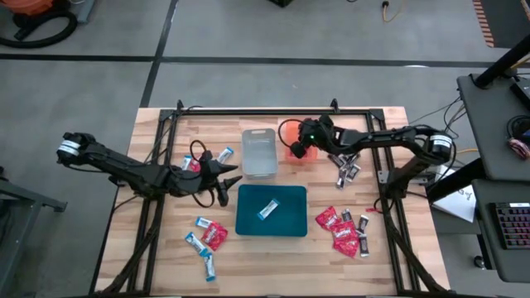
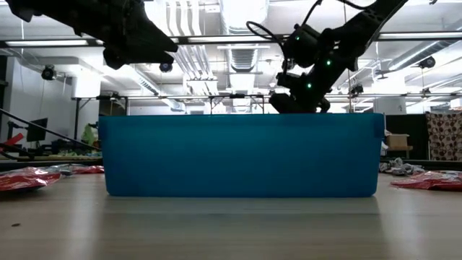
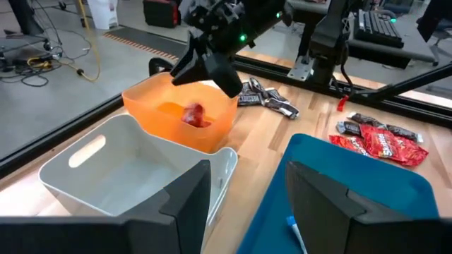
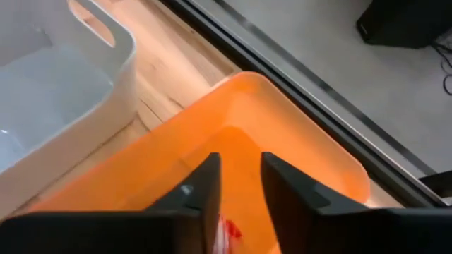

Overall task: Sort candy
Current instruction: Put the brown chocolate bar into the gray bin

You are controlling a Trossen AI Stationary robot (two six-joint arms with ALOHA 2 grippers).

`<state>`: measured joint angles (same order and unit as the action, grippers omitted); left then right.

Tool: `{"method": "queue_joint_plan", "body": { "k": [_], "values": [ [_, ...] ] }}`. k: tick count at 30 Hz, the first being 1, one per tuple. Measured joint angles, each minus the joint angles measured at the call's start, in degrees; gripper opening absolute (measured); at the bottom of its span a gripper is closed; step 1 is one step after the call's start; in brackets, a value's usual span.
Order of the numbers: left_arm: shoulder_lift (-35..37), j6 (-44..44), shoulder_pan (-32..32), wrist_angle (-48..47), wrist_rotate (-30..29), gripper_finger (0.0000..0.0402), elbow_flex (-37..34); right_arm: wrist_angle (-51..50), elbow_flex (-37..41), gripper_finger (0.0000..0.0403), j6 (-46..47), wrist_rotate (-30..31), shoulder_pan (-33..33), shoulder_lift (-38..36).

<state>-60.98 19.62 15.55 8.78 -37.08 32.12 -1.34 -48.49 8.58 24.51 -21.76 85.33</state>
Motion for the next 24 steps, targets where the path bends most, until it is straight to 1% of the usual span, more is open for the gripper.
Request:
{"method": "queue_joint_plan", "body": {
  "k": [3,5,7,10,14,16,18,21,24],
  "values": [
    [0.01,0.0,0.0,-0.11,0.0,0.0166,0.0,0.04,0.0,0.0144,0.01,-0.05,-0.04,-0.28],
    [0.01,0.0,0.0,-0.37,0.0,0.0166,0.0,-0.53,0.0,0.0157,0.56,-0.26,-0.02,-1.76],
    [0.02,0.0,0.0,-0.71,0.02,0.0166,0.0,-1.94,0.0,0.0163,1.3,-1.96,0.22,-4.2],
    [0.26,0.59,0.0,-1.81,0.05,0.0166,0.23,-5.88,0.0,0.0165,4.37,-8.09,0.87,-9.01],
    [0.44,2.57,0.0,-8.04,0.5,0.0166,3.24,-11.31,0.0,0.016,9.45,-19.27,2.57,-16.22],
    [0.3,3.71,0.0,-13.26,0.78,0.0166,5.67,-13.32,0.0,0.0157,11.66,-24.4,4.54,-19.43],
    [-0.12,5.03,0.0,-19.27,1.95,0.0166,8.4,-14.98,0.0,0.0153,13.99,-27.8,7.76,-22.03],
    [-0.93,5.87,0.16,-27.84,2.08,0.0166,12.2,-16.57,-0.02,0.015,18.33,-28.15,13.67,-24.76],
    [-2.11,6.46,0.17,-33.84,2.1,0.0166,14.7,-16.85,-0.02,0.0151,22.56,-27.97,20.02,-25.4]
  ]
}}
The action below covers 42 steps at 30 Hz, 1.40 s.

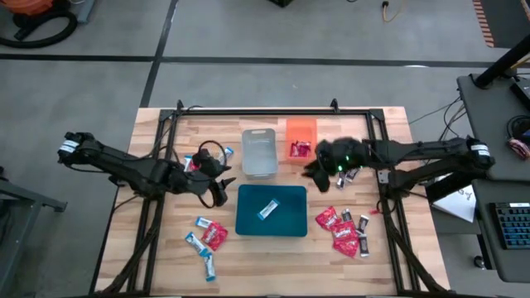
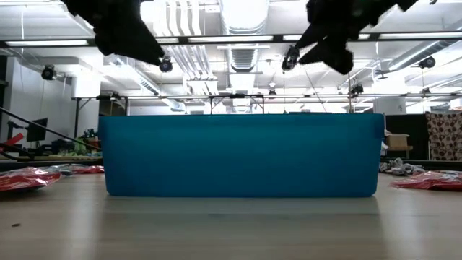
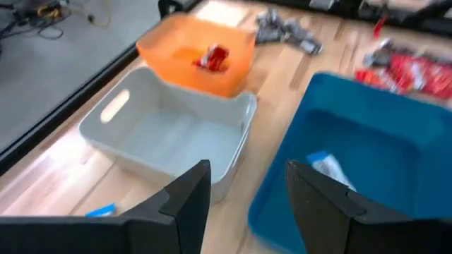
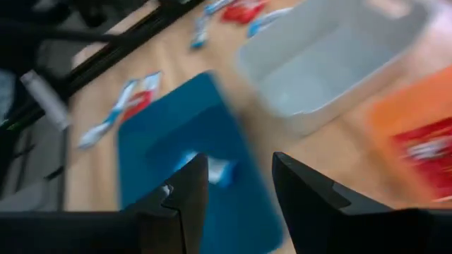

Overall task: Sort candy
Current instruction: Put the brown chocolate bar into the gray bin

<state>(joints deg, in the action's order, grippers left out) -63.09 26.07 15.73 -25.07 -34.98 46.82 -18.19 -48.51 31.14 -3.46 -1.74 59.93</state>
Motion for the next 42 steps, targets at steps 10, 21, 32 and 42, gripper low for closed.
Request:
{"method": "queue_joint_plan", "body": {
  "k": [10,21,32,42],
  "values": [
    [-5.68,1.49,0.0,-7.35,0.1,0.0166,6.64,-13.2,-0.02,0.0151,15.61,0.64,13.59,4.79],
    [-12.05,1.3,0.0,-10.01,-0.09,0.0166,9.41,-45.8,0.07,0.0166,29.9,16.5,10.46,7.9],
    [-13.31,-3.04,0.02,-14.27,-3.81,0.0166,9.34,-40.03,3.36,0.0209,31.18,20.36,2.38,8.89],
    [-12.85,-8.66,0.02,-17.46,-10.02,0.0166,5.88,-30.07,12.39,0.021,38.42,14.26,-0.06,12.31]
  ]
}}
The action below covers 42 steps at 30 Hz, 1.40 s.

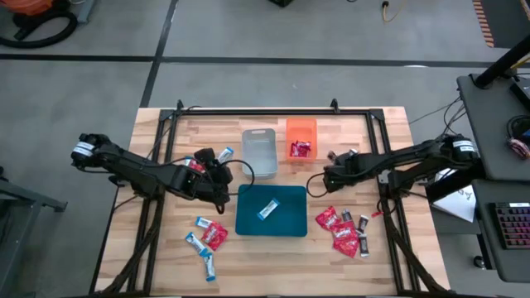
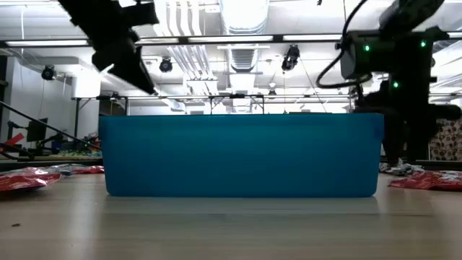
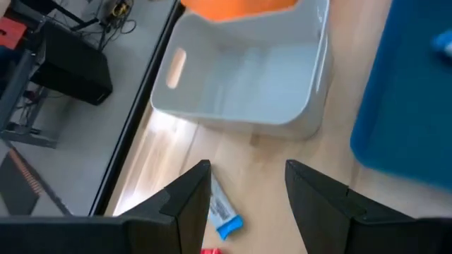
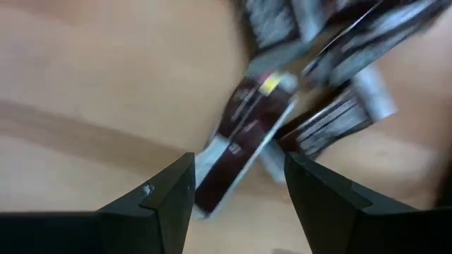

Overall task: Sort candy
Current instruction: Put the brown chocolate bar into the gray bin

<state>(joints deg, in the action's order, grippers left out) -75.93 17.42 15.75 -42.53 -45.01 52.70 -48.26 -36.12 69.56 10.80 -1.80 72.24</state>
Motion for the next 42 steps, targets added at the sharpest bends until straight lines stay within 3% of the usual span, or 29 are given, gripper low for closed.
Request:
{"method": "queue_joint_plan", "body": {
  "k": [4,9,20,26,35,42],
  "values": [
    [0.21,1.35,0.0,-0.08,-0.95,0.0166,-1.89,2.95,1.29,0.021,1.29,-3.4,0.0,1.53],
    [1.03,2.0,0.0,0.02,-1.07,0.0166,-2.26,2.92,1.08,0.0199,1.52,-3.34,0.0,2.57],
    [1.7,2.96,0.0,0.1,-3.98,0.0166,-2.26,3.6,0.57,0.0057,1.13,-3.31,0.04,4.12],
    [1.7,4.28,0.0,0.1,-3.96,0.0166,-2.93,3.21,-0.32,0.0013,-2.79,-3.9,0.02,1.57],
    [1.7,5.9,0.0,0.33,-3.96,0.0166,-3.7,1.1,-3.7,0.0008,-9.79,-3.51,0.04,-5.0],
    [1.7,6.09,0.02,1.58,-3.51,0.0166,-3.7,7.6,-3.91,0.0008,-15.41,-1.76,0.02,-8.86]
  ]
}}
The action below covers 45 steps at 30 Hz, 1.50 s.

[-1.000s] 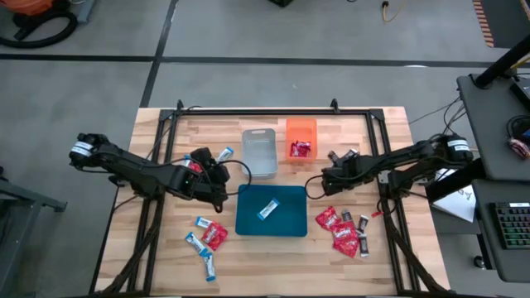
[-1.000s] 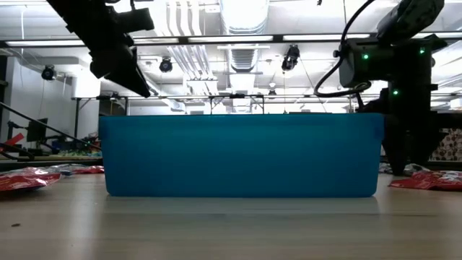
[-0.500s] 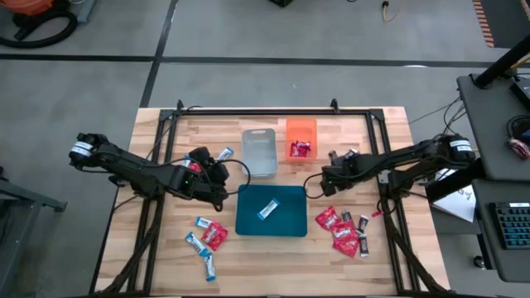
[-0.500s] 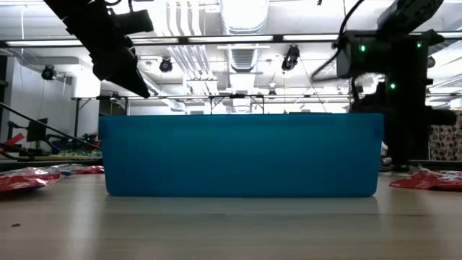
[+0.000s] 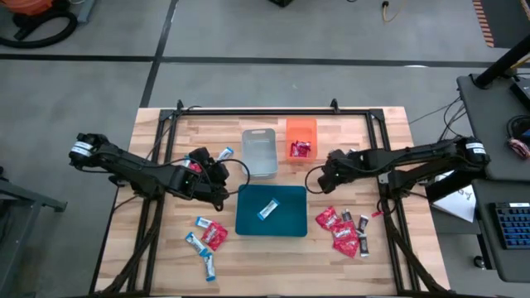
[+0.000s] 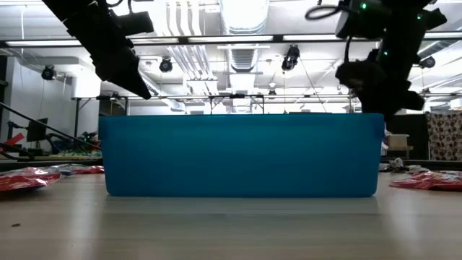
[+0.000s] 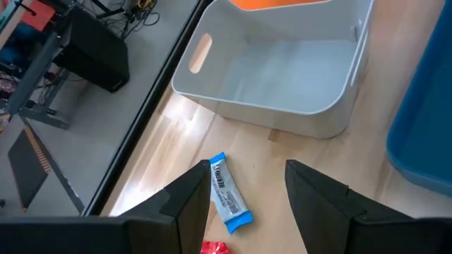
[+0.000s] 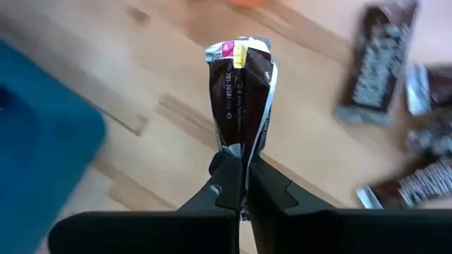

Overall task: Sort candy
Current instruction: Put the brown chocolate bar into the gray bin

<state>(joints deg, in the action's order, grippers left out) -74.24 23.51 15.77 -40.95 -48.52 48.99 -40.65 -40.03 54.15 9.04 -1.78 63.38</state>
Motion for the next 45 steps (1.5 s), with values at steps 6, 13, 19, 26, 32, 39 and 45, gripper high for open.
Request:
{"method": "queue_joint_plan", "body": {
  "k": [6,13,19,26,32,39,45],
  "values": [
    [0.0,-0.02,0.0,0.0,1.47,0.0166,0.04,19.02,0.0,0.0008,-10.17,-0.07,-0.37,0.42],
    [-0.01,-0.02,0.0,-0.03,1.47,0.0166,0.04,52.39,-0.02,0.0008,-27.94,-0.01,-3.58,7.59],
    [-0.02,2.64,0.05,-2.29,2.07,0.0166,0.04,74.48,-0.3,0.0008,-37.66,0.06,-7.59,17.99],
    [-0.02,9.18,0.2,-7.54,3.83,0.0166,0.04,79.3,-6.33,0.0008,-40.73,0.12,-10.7,30.94],
    [-0.02,11.71,0.21,-9.39,3.81,0.0166,0.04,77.56,-12.89,0.0009,-41.33,-0.02,-10.86,38.23],
    [-0.02,12.0,0.22,-10.06,3.79,0.0166,0.04,67.62,-19.1,0.0009,-41.35,0.02,-10.91,41.84],
    [-0.02,12.02,0.22,-10.14,3.61,0.0166,0.04,61.16,-22.69,0.001,-42.38,-0.01,-10.91,43.15]
  ]
}}
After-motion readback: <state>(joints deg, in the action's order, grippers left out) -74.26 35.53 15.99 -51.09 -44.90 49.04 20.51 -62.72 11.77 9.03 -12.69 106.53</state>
